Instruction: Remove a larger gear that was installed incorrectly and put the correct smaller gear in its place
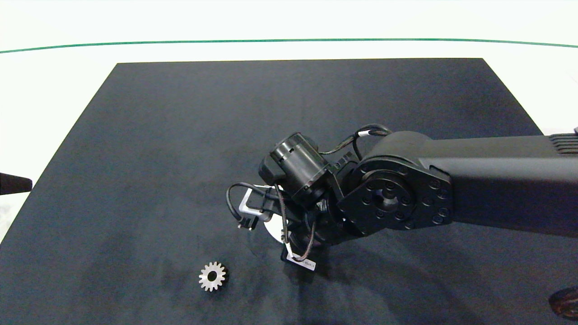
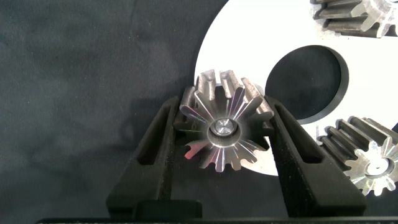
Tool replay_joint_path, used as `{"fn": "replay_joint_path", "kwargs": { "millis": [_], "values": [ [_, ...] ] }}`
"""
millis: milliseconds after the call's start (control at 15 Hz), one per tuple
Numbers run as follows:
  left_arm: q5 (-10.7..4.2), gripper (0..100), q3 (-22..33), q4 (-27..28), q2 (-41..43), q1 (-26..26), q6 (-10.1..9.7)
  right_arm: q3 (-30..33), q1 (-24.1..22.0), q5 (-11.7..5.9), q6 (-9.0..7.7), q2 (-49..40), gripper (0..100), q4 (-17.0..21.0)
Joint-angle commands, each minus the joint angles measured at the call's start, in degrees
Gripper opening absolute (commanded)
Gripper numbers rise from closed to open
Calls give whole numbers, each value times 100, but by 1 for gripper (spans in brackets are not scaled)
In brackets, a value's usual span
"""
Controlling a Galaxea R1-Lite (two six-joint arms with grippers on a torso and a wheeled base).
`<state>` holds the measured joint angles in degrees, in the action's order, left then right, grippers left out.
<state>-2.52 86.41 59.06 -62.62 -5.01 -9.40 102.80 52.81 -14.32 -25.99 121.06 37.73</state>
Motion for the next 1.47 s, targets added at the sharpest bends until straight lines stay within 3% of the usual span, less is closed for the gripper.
{"fn": "replay_joint_path", "kwargs": {
  "millis": [67,933,1200,1467],
  "values": [
    [-3,100,-1,35,-4,0,-9,-15,1,0,-20,-57,34,24],
    [-3,100,-1,35,13,9,-9,-94,72,17,15,-593,9,33],
    [-3,100,-10,35,13,0,-9,-621,177,9,94,-1173,4,33],
    [-3,100,-27,35,13,-9,-9,-1781,19,35,164,-1964,4,-2]
  ]
}}
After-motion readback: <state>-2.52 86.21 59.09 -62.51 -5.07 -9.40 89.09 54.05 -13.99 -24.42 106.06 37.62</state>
